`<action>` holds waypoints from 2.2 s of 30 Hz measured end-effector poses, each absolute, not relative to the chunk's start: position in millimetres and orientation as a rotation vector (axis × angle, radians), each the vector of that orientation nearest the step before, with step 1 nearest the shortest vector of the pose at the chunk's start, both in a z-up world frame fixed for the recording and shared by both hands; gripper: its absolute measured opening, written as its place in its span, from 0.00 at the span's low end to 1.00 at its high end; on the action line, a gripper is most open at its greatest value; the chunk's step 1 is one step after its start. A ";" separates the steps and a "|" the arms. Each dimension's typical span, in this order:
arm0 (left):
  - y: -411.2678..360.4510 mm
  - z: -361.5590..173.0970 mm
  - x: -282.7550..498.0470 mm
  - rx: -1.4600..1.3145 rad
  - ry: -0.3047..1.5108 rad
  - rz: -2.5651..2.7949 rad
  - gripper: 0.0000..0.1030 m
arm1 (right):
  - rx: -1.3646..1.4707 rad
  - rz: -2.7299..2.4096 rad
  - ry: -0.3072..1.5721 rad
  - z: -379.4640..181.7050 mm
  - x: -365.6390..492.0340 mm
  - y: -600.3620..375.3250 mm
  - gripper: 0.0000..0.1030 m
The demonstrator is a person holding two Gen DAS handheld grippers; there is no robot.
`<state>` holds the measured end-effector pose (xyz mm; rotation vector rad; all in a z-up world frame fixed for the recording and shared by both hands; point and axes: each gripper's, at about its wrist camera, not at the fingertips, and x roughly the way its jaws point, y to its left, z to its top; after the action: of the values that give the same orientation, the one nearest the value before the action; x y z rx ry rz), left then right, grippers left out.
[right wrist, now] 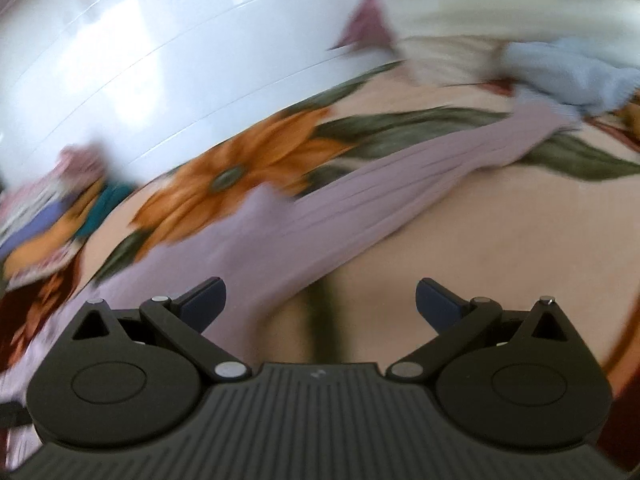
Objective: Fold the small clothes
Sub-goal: 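Move the right tool to the cardigan sleeve and close on its cuff, then carry the sleeve cuff with the right tool across the cardigan body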
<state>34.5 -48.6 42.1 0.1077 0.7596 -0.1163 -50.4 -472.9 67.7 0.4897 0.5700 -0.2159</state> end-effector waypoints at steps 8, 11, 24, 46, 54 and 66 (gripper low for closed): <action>-50.2 24.2 44.0 0.093 0.837 -0.096 1.00 | 0.646 -0.345 0.555 42.6 -26.9 -575.1 1.00; -46.9 21.1 46.3 0.059 0.852 -0.088 1.00 | 0.680 -0.359 0.548 31.0 -5.5 -593.4 1.00; -58.7 15.2 48.7 0.112 0.835 -0.065 1.00 | 0.770 -0.508 0.405 13.8 58.6 -646.1 0.79; -51.4 41.1 48.9 0.133 0.846 -0.070 1.00 | 0.754 -0.387 0.242 85.2 -43.0 -623.1 0.07; -35.1 56.9 46.7 0.152 0.866 -0.048 1.00 | 0.727 -0.252 0.293 105.3 -44.3 -549.9 0.07; -10.7 65.9 35.2 0.121 0.868 -0.054 1.00 | 0.691 -0.172 0.302 134.8 -35.5 -477.2 0.07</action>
<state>35.2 -10.7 65.9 0.1210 0.8680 -0.0540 -35.5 -477.2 134.8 0.6913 0.3016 -0.1721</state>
